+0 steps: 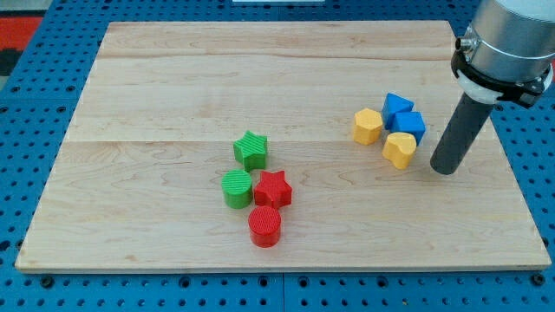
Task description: Move your arm below the yellow heart
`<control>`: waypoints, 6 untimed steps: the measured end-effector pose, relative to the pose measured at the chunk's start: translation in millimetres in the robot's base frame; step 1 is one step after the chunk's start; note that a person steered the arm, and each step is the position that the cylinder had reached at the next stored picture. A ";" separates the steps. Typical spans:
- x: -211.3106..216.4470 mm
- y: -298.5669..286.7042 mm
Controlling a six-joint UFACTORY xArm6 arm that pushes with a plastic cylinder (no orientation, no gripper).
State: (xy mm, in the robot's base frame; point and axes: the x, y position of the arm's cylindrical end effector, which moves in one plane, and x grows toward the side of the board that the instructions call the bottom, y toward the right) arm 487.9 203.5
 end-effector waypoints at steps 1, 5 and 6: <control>0.0 0.2; 6.9 -13.5; 59.1 -17.6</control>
State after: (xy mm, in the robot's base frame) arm 547.0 185.8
